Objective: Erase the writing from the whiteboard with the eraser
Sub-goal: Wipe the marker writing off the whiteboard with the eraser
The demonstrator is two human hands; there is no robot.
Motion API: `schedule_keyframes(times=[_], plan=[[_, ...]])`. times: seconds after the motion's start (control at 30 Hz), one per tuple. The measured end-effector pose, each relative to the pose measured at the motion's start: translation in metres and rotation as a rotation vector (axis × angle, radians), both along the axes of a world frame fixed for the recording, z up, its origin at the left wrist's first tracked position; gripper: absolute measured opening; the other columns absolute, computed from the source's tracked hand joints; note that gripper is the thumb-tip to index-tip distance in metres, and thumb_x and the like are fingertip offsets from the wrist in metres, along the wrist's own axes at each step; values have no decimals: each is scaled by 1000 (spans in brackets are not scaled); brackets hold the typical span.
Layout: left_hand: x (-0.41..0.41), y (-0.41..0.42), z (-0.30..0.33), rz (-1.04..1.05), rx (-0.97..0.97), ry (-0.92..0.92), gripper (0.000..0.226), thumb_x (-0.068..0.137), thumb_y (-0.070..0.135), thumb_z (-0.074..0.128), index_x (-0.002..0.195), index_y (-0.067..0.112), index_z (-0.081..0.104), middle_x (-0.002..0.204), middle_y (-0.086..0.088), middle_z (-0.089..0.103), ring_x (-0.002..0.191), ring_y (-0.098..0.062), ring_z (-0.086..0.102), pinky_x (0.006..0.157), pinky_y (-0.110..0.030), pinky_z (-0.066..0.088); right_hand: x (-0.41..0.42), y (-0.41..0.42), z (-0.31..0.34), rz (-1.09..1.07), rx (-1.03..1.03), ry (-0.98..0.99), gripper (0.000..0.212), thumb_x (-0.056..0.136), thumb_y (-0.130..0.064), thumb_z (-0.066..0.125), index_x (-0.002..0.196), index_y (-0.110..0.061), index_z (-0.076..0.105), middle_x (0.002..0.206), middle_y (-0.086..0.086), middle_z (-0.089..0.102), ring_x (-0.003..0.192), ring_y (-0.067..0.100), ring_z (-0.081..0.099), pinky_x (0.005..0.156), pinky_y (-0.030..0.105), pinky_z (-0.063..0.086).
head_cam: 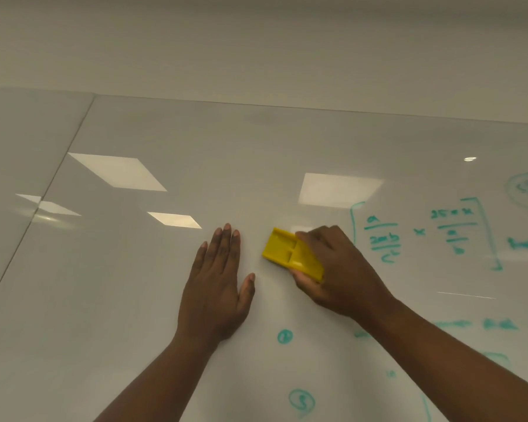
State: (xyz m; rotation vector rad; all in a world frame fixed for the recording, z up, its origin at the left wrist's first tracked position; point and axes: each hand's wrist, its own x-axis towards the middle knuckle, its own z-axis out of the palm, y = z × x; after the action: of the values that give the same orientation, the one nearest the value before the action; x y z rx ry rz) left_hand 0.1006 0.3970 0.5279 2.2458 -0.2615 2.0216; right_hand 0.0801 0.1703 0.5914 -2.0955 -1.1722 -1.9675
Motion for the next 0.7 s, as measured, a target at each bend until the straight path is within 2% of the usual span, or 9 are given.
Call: schedule_keyframes(times=[0.13,0.23,0.3,0.47,0.6,0.7], plan=[[-4,-4,0,-9,-8,-9,74,93,46,24,156,7,15,165,-8,11,154,-23,8,126,-43,14,0,-50,-3,-48,18,6,58,77,-42,66,125,-9,57,108,9,59,99,28,56,86,33,48],[-9,-16,6,-77,-108,-29,75,91,45,25,156,6,18,164,-8,11,154,-22,10,126,-42,14,4,-94,3,-57,166,-17,55,75,-36,71,123,-11,58,104,9,59,98,25,53,86,22,38],[-11,-32,17,-100,-94,-46,75,91,43,25,156,6,19,165,-9,11,154,-21,9,126,-41,13,7,-119,8,-65,281,-17,54,76,-33,76,124,-15,57,102,7,58,98,23,50,81,18,34],[-8,-74,51,-56,130,-27,73,94,39,29,158,8,12,166,-9,6,155,-22,3,127,-40,9,13,-156,21,-153,495,19,56,79,-35,71,128,-15,53,110,12,57,103,32,51,79,35,43],[0,-100,67,-56,129,18,71,99,37,31,158,9,5,167,-8,0,155,-21,-3,127,-36,-1,13,-158,36,-187,576,18,52,82,-38,67,125,-14,53,110,15,56,104,35,50,78,35,41],[7,-106,70,-22,97,31,70,98,40,22,158,10,1,167,-7,-3,155,-19,-6,127,-38,-1,11,-145,50,-189,607,28,50,83,-42,64,123,-14,54,108,16,56,105,35,48,79,36,40]])
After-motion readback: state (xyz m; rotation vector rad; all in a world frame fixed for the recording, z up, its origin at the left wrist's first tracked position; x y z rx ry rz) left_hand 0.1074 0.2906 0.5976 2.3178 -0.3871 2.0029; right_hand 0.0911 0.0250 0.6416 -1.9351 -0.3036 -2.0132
